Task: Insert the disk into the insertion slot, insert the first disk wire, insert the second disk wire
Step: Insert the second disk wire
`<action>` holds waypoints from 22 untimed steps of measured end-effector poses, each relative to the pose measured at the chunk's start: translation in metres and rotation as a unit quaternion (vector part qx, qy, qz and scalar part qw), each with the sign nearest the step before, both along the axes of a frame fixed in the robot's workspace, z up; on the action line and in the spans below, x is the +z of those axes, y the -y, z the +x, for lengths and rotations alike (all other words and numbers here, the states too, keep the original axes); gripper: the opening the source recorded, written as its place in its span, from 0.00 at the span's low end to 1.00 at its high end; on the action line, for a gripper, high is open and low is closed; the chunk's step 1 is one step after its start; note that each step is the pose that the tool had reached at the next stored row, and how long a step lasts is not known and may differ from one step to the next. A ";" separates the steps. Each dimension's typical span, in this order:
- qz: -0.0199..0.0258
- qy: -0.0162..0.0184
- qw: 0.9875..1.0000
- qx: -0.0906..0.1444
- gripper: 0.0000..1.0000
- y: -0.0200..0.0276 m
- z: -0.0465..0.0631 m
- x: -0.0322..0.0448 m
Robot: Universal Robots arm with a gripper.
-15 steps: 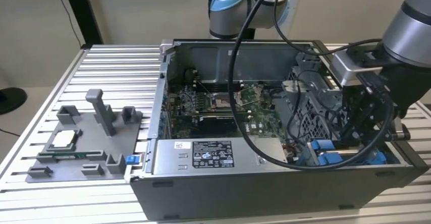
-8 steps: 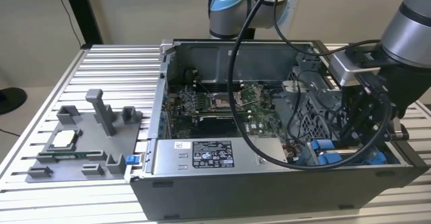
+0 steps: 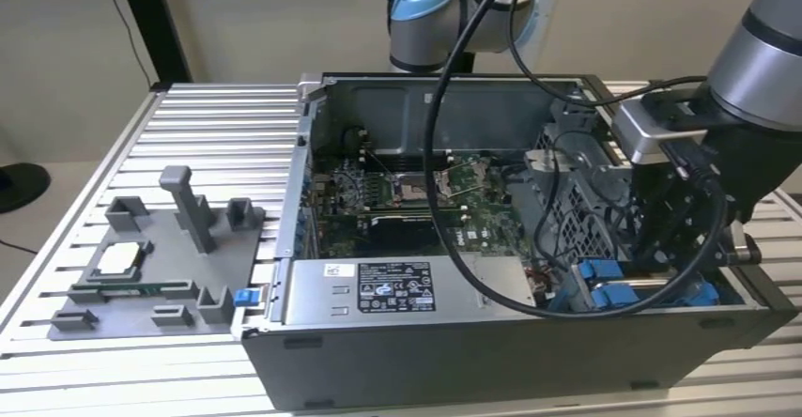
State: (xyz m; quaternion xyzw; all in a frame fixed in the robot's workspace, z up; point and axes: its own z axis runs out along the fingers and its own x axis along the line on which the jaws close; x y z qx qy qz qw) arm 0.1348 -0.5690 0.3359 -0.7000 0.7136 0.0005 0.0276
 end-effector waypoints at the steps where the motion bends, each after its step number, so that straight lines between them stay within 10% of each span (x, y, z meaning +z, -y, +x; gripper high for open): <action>1: -0.001 0.000 1.000 0.000 1.00 0.0000 0.000 0.0028; 13: -0.001 0.000 1.000 0.000 1.00 0.0000 0.000 0.0532; 22: 0.000 0.000 1.000 0.000 1.00 0.0000 0.000 0.0599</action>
